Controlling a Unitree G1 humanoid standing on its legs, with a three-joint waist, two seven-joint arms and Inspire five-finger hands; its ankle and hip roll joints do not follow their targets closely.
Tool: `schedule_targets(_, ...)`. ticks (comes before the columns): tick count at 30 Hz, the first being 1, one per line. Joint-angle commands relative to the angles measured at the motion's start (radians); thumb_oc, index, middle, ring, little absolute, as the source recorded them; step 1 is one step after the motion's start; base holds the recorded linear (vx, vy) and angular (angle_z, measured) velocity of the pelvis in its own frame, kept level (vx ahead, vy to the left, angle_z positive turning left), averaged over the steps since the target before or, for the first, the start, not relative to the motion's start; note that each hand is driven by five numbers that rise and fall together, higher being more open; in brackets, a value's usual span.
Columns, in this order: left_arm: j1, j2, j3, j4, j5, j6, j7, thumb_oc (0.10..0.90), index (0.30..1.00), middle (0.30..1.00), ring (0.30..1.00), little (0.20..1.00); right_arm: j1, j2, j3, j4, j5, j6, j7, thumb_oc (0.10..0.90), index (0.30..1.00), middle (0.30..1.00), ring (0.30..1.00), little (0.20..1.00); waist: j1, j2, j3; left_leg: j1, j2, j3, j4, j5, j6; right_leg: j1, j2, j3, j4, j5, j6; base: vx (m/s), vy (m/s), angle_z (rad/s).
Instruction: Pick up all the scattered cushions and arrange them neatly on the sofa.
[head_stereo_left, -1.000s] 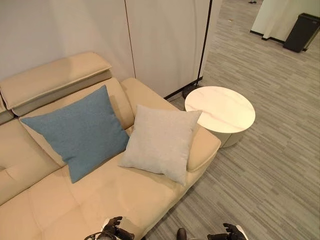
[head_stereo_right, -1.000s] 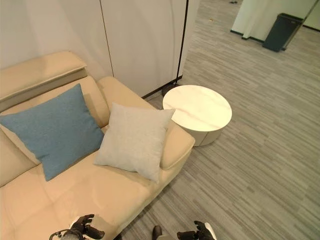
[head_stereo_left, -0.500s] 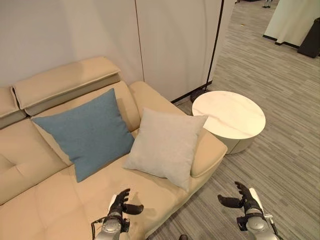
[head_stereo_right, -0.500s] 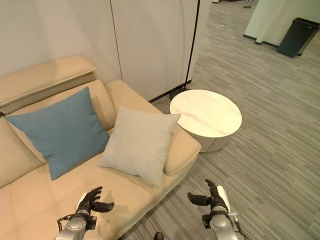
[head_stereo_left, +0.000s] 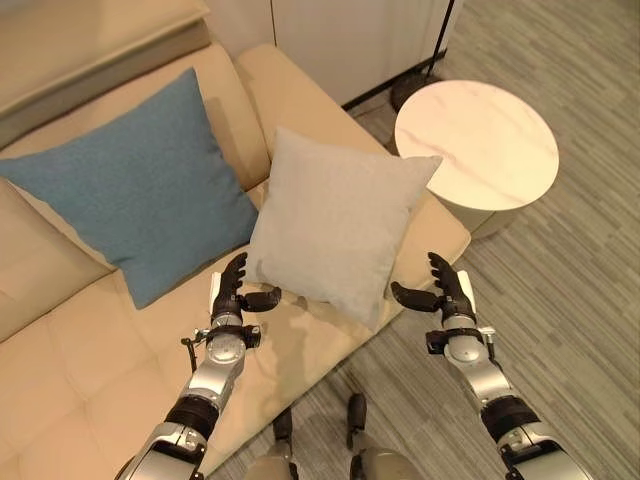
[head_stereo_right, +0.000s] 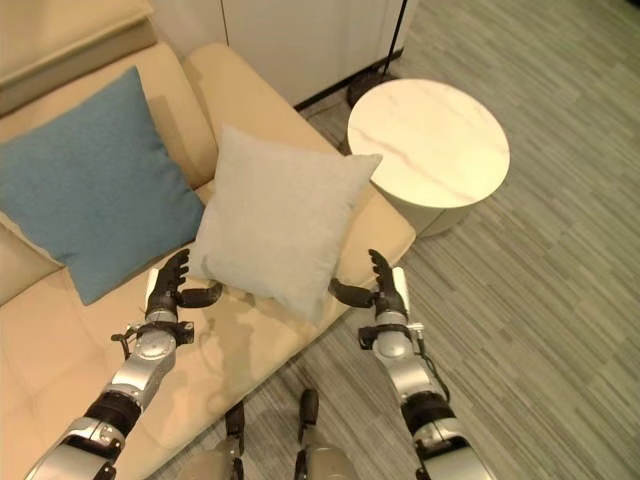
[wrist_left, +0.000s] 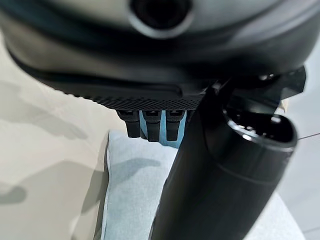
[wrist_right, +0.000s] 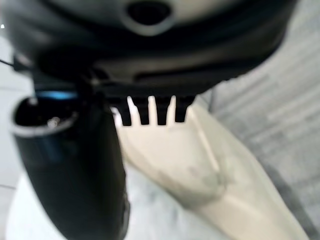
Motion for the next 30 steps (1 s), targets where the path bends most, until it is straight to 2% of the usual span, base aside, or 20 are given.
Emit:
schedule_targets(1,-0.101,0.027,-0.026,0.025,-0.012,-0.110,0.047,0.800,0.900,0.900,0.900,0.900,-0.069,0.003,-0.025,0.008,0.030,-0.091,-0.045,0.800,0.900,0.900,0.900,0.900,0.004,-0.039,-0.038,-0.040,-0.048,-0.019,0.081,-0.093,-0.002,0.042,-0.027,0.019,0.013,-0.086,0.096,0.00,0.000,0.00)
schedule_targets(10,-0.045,-0.006,-0.048,-0.049,-0.027,-0.130,0.038,0.800,0.900,0.900,0.900,0.900,-0.083,0.063,0.013,0.070,0.056,-0.081,-0.033,0.800,0.900,0.900,0.900,0.900,0.031,-0.037,-0.027,-0.066,-0.067,-0.034,0.093,-0.094,0.004,0.023,-0.040,0.010,0.018,-0.079,0.093,0.01,0.011,0.02)
schedule_targets(11,-0.045,-0.006,-0.048,-0.049,-0.027,-0.130,0.038,0.800,0.900,0.900,0.900,0.900,-0.083,0.063,0.014,0.070,0.056,-0.081,-0.033,0.772,0.858,0.858,0.858,0.858,0.031,-0.037,-0.027,-0.066,-0.067,-0.034,0.093,-0.094,0.004,0.023,-0.040,0.010,0.018,-0.079,0.093,-0.01,-0.009,0.03)
schedule_targets(12,-0.036,-0.004,-0.053,-0.072,-0.027,-0.136,0.029,0.800,0.900,0.900,0.900,0.900,-0.093,0.064,0.026,0.085,0.054,-0.077,-0.022,0.400,0.300,0.300,0.300,0.300,0.042,-0.038,-0.021,-0.068,-0.068,-0.042,0.093,-0.092,0.004,0.022,-0.040,0.004,0.017,-0.079,0.092,0.00,0.000,0.00)
schedule_targets(17,-0.013,0.007,-0.052,-0.110,-0.032,-0.140,0.014,0.800,0.900,0.900,0.900,0.900,-0.097,0.042,0.030,0.065,0.042,-0.074,-0.014,0.400,0.300,0.300,0.300,0.300,0.056,-0.042,-0.014,-0.063,-0.069,-0.050,0.090,-0.089,0.005,0.028,-0.041,-0.005,0.015,-0.080,0.092,0.00,-0.015,0.15)
schedule_targets(30,0.115,0.041,0.009,-0.221,-0.032,-0.133,-0.039,0.800,0.900,0.900,0.900,0.900,0.010,-0.046,-0.098,-0.102,0.035,-0.099,-0.009,0.400,0.300,0.300,0.300,0.300,0.066,-0.059,-0.021,-0.007,-0.065,-0.065,0.057,-0.088,0.008,0.075,-0.037,-0.021,0.005,-0.094,0.096,0.01,-0.013,0.06)
